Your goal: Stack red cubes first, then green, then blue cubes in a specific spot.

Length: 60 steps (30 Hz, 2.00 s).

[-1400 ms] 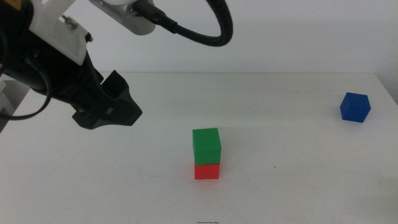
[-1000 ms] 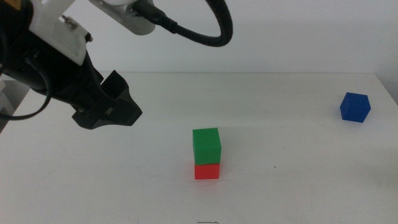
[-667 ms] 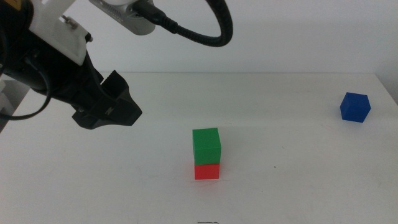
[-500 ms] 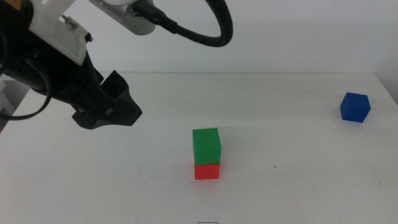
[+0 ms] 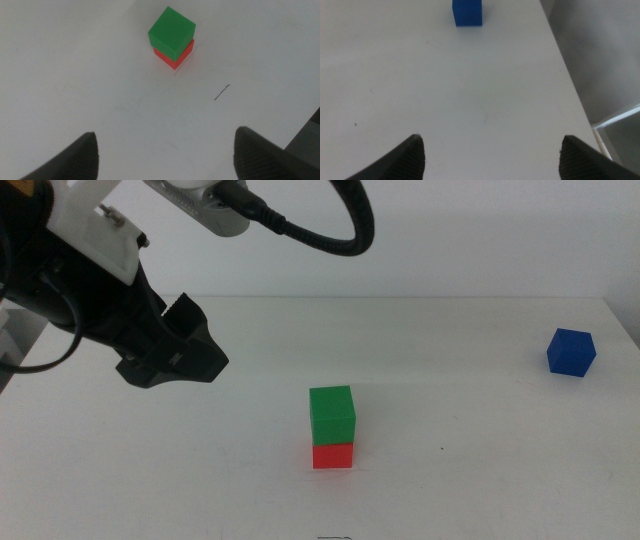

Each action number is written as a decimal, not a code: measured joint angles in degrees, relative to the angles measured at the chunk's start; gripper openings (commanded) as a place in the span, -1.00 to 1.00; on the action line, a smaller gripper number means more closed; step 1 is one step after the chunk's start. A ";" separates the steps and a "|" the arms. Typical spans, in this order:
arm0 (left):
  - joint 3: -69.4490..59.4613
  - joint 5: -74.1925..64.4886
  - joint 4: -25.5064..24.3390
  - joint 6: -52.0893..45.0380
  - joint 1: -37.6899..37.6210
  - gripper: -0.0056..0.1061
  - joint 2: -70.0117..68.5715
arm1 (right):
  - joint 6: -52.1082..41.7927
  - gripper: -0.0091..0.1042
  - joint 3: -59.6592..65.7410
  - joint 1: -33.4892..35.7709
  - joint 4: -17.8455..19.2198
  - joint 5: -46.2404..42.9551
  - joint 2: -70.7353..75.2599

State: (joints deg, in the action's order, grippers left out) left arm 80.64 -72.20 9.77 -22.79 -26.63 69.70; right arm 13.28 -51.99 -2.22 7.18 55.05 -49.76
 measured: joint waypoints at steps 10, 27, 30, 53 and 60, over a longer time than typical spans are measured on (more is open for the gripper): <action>0.00 0.00 0.00 0.00 0.00 0.73 0.00 | -1.52 0.46 -15.23 0.00 -0.57 5.67 -17.95; 0.00 0.00 0.00 0.00 0.00 0.73 0.00 | -5.16 0.46 -46.41 0.00 -1.49 5.95 -58.83; 0.00 0.00 0.00 0.00 0.00 0.73 0.00 | -5.22 0.46 -51.22 -0.21 -1.09 6.01 -64.12; 0.00 0.00 0.00 -0.02 0.00 0.73 0.00 | -5.34 -0.77 -55.70 -2.31 -1.30 -3.91 -81.14; 0.00 0.00 0.00 -0.02 0.00 0.73 0.00 | -5.00 -0.86 -50.08 -0.03 0.13 -3.97 -75.20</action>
State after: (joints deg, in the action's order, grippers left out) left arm 80.64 -72.20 9.77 -22.80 -26.63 69.70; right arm 8.27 -102.07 -2.25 7.31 51.08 -124.97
